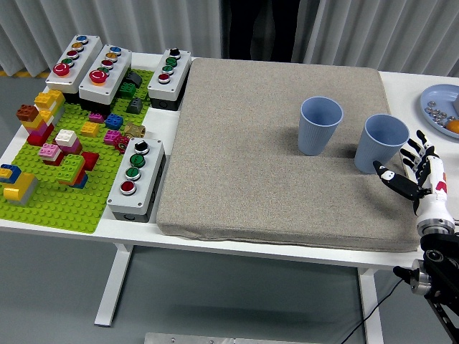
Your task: Pick cup pour cup place
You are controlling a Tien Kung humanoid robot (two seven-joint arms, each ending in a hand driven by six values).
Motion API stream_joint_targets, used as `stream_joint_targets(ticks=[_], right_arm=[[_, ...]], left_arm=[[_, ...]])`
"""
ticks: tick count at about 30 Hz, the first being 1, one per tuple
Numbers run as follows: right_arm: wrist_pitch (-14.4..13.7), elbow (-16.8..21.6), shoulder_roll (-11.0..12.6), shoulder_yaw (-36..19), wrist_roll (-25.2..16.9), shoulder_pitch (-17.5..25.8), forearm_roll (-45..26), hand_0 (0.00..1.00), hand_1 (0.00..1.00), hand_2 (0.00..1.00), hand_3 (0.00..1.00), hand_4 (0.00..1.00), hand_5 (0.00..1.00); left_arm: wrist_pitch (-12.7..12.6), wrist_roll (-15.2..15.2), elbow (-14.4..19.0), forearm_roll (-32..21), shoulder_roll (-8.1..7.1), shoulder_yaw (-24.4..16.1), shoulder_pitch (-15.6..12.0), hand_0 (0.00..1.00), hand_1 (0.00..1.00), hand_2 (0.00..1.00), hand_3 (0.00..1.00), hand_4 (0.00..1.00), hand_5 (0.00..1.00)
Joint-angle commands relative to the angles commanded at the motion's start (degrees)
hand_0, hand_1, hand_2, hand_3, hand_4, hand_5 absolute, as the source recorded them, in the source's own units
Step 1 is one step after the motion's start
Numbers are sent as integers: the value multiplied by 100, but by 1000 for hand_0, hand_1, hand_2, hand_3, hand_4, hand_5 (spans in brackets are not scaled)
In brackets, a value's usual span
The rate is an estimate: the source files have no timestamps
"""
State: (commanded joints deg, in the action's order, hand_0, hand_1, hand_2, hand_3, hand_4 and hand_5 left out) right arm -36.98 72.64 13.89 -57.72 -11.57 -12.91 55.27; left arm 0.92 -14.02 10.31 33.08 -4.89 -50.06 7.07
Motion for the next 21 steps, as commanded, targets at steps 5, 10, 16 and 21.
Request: stream_joint_targets(ticks=[5,10,16,21], right_arm=[[0,-48,-20,22,-4,-12,-19,841,790,862,946,886,171],[0,-99,-42,44,-6,-46,-17,841,790,862,944,885,175],[0,-169,-60,57,-13,-137,-37,841,791,862,944,884,174],[0,-256,-87,108,-6,-241,-50,841,790,861,943,882,178]], left_arm=[[4,-3,0,9,0,19,1,760,799,845,756,507,964],[6,-9,0,31,-2,16,-15,760,800,845,756,507,964],[5,-14,0,57,-2,8,-14,760,798,845,756,508,965],[9,-19,0,62,-2,19,-7,760,799,845,755,508,965]])
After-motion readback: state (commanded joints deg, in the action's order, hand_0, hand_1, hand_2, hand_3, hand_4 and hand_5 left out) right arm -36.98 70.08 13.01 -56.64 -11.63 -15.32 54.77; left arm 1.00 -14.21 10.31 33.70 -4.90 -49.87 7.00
